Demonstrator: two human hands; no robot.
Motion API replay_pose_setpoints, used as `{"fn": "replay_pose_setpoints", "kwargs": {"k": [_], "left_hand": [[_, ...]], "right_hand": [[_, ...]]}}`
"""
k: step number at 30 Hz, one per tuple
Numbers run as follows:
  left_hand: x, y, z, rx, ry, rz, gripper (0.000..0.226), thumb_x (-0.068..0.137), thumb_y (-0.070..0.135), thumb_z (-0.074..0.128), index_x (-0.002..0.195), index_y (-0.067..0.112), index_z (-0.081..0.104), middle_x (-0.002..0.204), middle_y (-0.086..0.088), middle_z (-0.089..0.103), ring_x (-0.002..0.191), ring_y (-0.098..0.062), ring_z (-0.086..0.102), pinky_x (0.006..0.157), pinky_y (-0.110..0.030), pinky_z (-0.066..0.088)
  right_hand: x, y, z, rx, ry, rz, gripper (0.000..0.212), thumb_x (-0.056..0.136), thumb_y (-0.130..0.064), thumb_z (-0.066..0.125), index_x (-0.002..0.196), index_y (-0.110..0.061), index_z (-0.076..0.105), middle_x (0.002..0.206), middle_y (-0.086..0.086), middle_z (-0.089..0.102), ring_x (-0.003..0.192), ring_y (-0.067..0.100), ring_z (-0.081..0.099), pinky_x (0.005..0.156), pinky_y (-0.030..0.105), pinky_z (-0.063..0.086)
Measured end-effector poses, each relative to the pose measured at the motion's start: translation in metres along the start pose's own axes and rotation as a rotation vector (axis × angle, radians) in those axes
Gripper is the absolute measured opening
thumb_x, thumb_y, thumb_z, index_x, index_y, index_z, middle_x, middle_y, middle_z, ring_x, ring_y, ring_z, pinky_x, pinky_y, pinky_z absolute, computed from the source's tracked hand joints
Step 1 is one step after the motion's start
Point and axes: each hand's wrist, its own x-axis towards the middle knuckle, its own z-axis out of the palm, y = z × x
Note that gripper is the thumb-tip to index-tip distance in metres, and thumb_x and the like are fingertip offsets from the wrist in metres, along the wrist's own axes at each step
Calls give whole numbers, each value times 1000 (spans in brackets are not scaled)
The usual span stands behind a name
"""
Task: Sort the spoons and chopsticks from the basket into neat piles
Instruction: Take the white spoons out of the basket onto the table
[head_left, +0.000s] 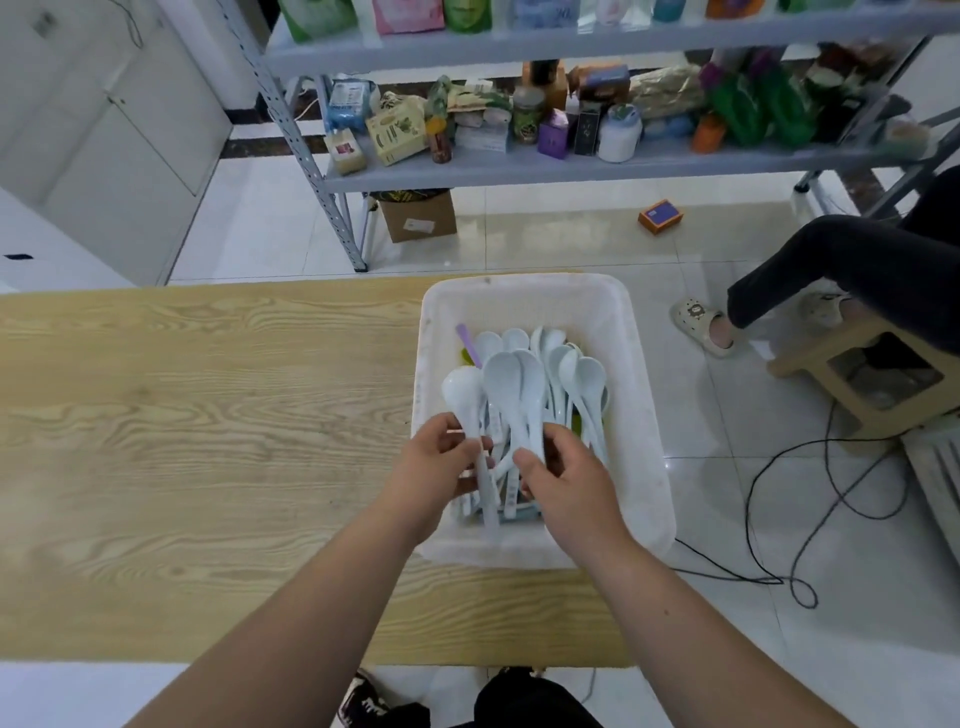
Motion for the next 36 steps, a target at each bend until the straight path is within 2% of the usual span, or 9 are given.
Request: {"fn": "replay_pose_setpoints", "kwargs": {"k": [6,14,19,23,26,28,30,32,36], "left_hand": [[-57,-10,-63,-237,23,66,28,94,-5,60,119,7,60,106,-16,75,98,-31,73,80,-39,59],[-124,-61,-209,-446,174,58,25,94,0,63,119,-1,64,111,-25,71,102,-33,72,82,-35,58],[-167,-95,-308,-494,260,50,21,96,5,61,116,2,67,110,-16,74,103,-30,72,89,-40,58],[-190,-117,-381,-519,376,26,17,95,2,60,109,-2,68,103,-18,75,96,-31,73,87,-42,59],[-199,-125,-428,-473,401,8,16,94,3,61,106,0,69,100,-16,76,94,-31,74,88,-43,60],[-200,-126,-452,-421,380,-3,16,93,2,61,105,3,71,98,-13,77,91,-29,75,85,-42,61],[-195,-124,-471,-375,352,-15,17,92,2,62,107,3,71,97,-12,77,90,-27,75,80,-39,61],[-184,-121,-489,-348,336,-29,17,93,2,62,108,3,70,96,-11,77,88,-26,75,74,-36,61],[-159,-113,-526,-304,331,-68,19,91,1,63,110,2,69,99,-13,77,89,-26,75,69,-32,60]], "right_hand": [[-25,-16,76,-3,-186,-49,14,96,-35,66,108,-42,65,97,-20,71,91,-2,66,78,28,56],[-80,-50,213,-105,-494,-110,17,96,-34,67,112,-38,72,91,-12,75,82,5,70,70,25,55],[-127,-62,320,-229,-598,-126,16,100,-40,59,108,-39,72,89,-3,72,79,11,68,67,29,52],[-153,-68,399,-354,-640,-149,21,101,-28,54,95,-19,72,85,5,64,80,15,61,65,28,45],[-162,-75,443,-344,-680,-52,20,99,-21,54,93,-22,73,82,0,69,74,12,64,65,25,45],[-160,-76,465,-290,-721,52,24,99,-21,55,99,-33,75,89,-7,75,84,9,70,76,29,53],[-153,-72,482,-200,-729,149,27,98,-18,59,105,-40,74,99,1,76,94,18,73,87,39,57],[-141,-70,500,-88,-714,259,31,97,-11,62,114,-35,70,107,13,73,97,25,73,90,44,59],[-112,-68,537,16,-689,408,34,95,-3,65,125,-18,61,108,14,73,96,27,74,88,48,60]]}}
